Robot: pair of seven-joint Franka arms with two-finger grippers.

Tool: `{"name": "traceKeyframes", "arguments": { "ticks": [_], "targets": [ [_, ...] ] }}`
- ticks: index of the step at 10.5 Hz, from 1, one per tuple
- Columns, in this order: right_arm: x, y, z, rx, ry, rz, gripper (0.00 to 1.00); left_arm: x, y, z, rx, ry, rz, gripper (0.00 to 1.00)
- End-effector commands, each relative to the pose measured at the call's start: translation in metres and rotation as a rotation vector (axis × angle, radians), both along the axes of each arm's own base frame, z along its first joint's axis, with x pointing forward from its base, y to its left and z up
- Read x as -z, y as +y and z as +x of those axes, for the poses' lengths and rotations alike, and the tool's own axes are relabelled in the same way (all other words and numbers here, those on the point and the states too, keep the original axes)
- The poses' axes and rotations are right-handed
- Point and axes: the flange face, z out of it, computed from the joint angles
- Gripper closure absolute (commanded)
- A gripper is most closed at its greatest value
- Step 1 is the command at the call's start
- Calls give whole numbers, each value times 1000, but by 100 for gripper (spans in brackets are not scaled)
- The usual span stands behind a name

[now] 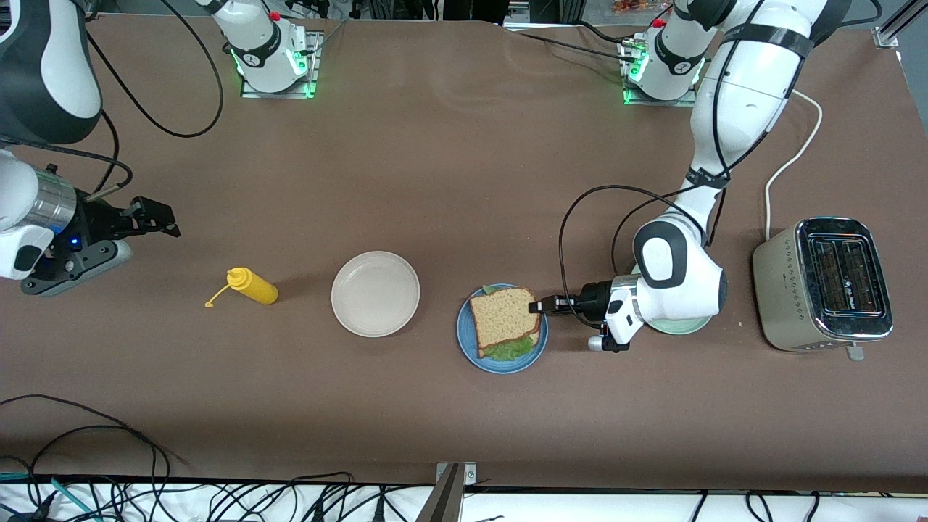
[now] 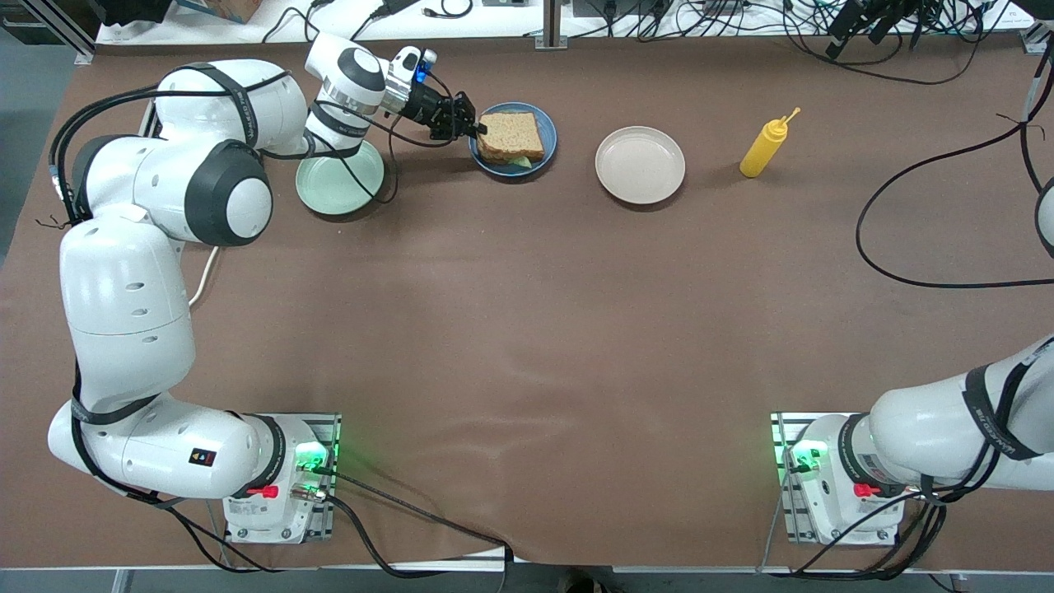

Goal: Make sandwich in blue plate with both arms
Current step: 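Lower the bread onto the lettuce with the left gripper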

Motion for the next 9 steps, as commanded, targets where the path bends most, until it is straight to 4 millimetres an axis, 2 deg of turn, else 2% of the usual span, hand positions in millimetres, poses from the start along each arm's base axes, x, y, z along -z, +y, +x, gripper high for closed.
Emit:
{"name": "traceKeyframes", "arguments": {
  "ticks": [1, 3, 6, 8, 9],
  "targets": [
    [-24, 7, -7, 154, -16, -80, 0, 18, 16, 7, 37, -91, -30, 0],
    [-28, 12, -9, 200, -25, -98, 0, 22, 38, 10, 71, -165, -30, 0],
    [-28, 9, -8, 224, -27, -114, 0, 21, 47, 9, 70, -163, -31, 0],
    [-42, 10, -9, 230, -53, -105, 0, 6, 56, 12, 61, -166, -30, 0],
    [-49, 9, -9, 234, -64, -99, 0, -1, 58, 6, 68, -159, -34, 0]
  ]
}}
